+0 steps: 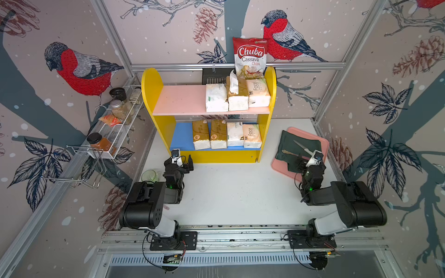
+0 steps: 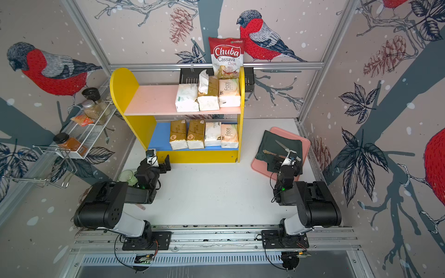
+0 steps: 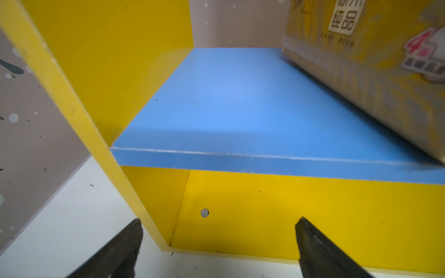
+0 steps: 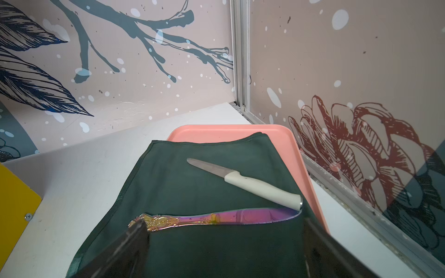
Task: Remove the tissue boxes from the shelf
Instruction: Pick up a box of tissues from the shelf.
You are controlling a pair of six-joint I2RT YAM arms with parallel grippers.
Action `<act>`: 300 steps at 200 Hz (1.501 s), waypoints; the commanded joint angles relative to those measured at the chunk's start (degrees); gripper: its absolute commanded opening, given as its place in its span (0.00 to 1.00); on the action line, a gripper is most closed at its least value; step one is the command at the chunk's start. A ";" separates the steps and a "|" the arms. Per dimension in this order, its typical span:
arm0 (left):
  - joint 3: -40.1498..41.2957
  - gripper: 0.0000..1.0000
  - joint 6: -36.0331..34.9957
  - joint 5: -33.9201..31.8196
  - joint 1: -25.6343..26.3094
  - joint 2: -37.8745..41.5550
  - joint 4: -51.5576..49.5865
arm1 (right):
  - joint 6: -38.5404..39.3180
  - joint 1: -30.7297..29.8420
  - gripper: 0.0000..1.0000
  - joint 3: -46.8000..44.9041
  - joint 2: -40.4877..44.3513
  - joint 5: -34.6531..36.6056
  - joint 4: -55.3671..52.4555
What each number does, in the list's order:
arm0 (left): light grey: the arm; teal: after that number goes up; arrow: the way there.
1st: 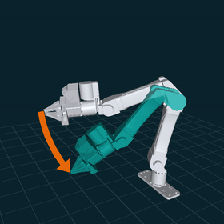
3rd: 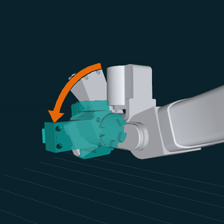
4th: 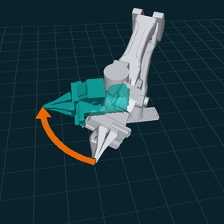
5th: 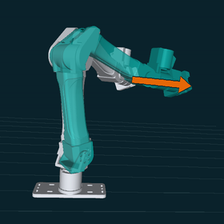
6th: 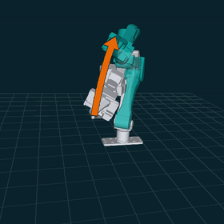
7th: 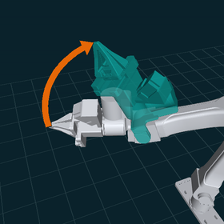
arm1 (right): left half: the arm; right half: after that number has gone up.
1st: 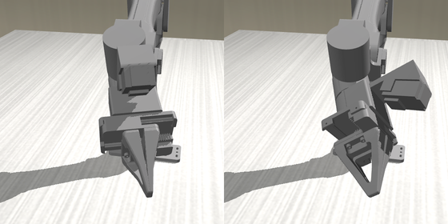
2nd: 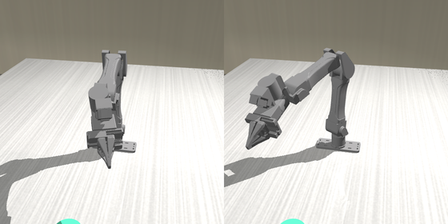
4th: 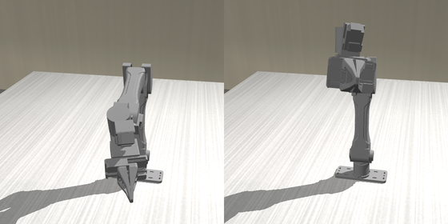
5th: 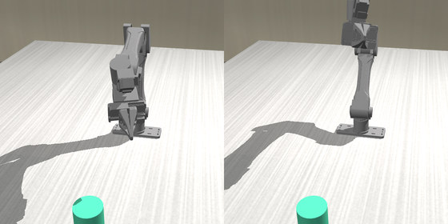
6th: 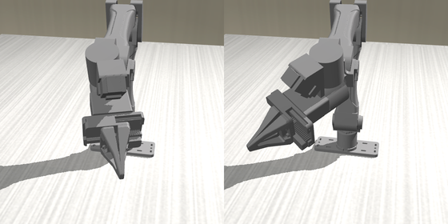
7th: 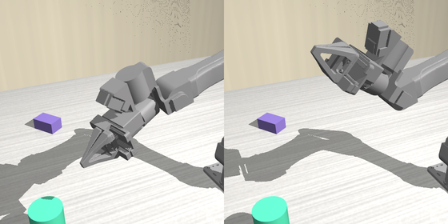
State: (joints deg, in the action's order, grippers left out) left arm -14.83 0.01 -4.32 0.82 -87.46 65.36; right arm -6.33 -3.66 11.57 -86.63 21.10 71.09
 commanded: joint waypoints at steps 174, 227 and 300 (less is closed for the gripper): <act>-0.02 0.98 -0.27 0.23 0.06 0.18 3.19 | -0.11 0.06 1.00 0.20 -0.07 0.69 2.05; -0.11 0.98 -0.27 0.25 0.01 0.12 3.19 | 0.61 -0.33 1.00 -0.01 0.11 0.79 3.19; -0.11 0.98 -0.36 0.19 0.03 0.13 3.18 | -1.36 -19.98 1.00 38.73 26.12 7.27 -66.97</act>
State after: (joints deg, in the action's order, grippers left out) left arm -14.83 0.01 -4.34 0.82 -87.46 65.34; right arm -4.93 -18.26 40.62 -65.67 28.01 30.52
